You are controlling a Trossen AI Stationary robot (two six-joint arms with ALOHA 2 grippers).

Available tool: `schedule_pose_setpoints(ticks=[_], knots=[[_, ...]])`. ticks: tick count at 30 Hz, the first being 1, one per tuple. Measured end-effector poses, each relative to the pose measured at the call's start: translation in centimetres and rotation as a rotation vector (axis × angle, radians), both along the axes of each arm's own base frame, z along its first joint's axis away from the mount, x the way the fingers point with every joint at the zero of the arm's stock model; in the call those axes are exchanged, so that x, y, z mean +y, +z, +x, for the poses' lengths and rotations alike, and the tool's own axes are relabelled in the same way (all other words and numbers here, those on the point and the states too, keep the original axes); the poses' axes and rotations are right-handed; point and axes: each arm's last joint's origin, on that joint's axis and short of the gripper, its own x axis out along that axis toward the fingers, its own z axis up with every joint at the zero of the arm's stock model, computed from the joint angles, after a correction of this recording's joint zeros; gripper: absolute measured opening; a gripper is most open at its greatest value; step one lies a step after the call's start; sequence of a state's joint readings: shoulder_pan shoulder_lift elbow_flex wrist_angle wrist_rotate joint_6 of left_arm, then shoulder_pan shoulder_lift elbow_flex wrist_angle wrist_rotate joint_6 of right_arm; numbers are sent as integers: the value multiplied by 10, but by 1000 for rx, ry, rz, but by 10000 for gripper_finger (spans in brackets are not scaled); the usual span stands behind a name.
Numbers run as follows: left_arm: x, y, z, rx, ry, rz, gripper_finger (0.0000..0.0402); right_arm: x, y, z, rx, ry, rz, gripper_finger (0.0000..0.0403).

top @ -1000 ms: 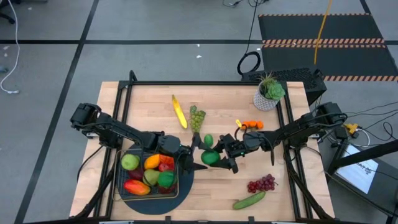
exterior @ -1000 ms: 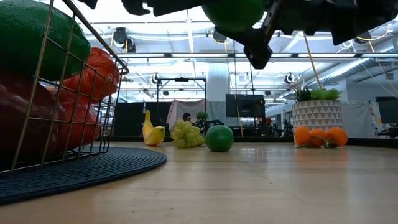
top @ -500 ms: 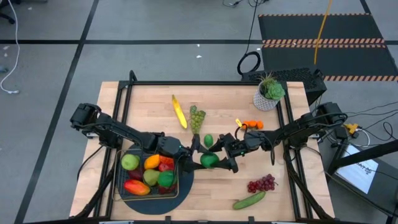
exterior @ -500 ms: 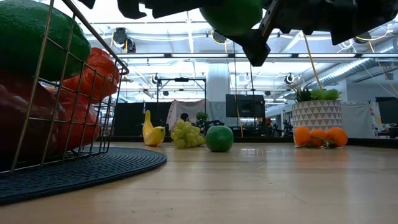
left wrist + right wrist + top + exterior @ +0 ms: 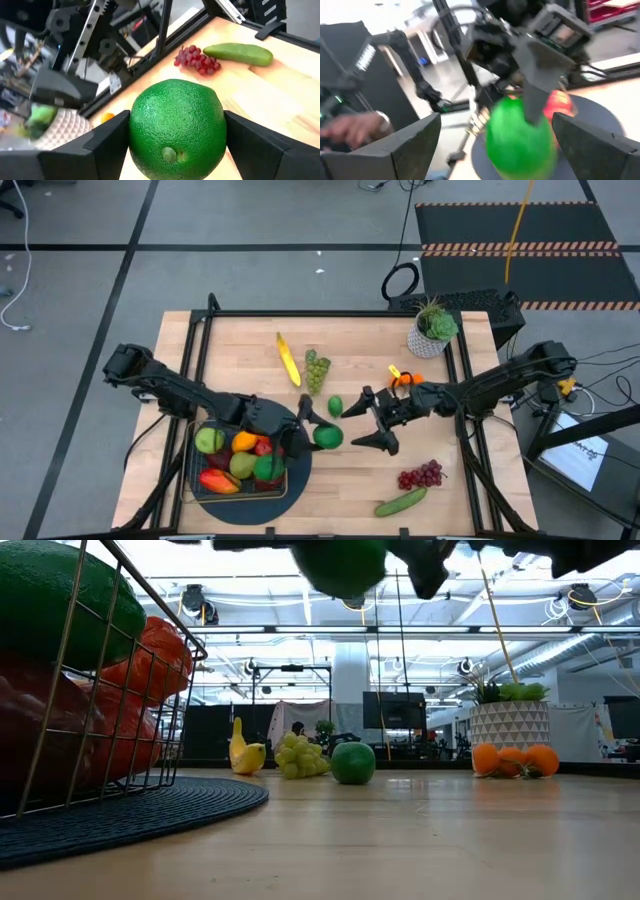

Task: Build produce basket
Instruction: Put the top lime into the gold wire basket

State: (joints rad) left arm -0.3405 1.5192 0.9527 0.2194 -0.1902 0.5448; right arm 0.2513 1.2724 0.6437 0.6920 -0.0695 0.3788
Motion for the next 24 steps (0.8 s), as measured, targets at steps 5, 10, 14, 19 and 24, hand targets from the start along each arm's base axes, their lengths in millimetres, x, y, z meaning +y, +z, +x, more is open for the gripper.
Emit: schedule_pose_setpoints(ticks=[5,10,14,19,24], knots=[[-8,17,-24,34,67,-48,293,-5,3,-10,54,-87,-95,375],[-14,32,-59,111,159,-142,293,-11,3,-15,90,-203,-191,375],[-17,37,-94,257,209,-266,294,-13,1,-17,114,-260,-245,375],[-22,38,-134,427,291,-421,294,-13,0,-17,125,-264,-250,375],[-28,31,-163,572,378,-483,294,-13,-1,-17,131,-266,-222,375]])
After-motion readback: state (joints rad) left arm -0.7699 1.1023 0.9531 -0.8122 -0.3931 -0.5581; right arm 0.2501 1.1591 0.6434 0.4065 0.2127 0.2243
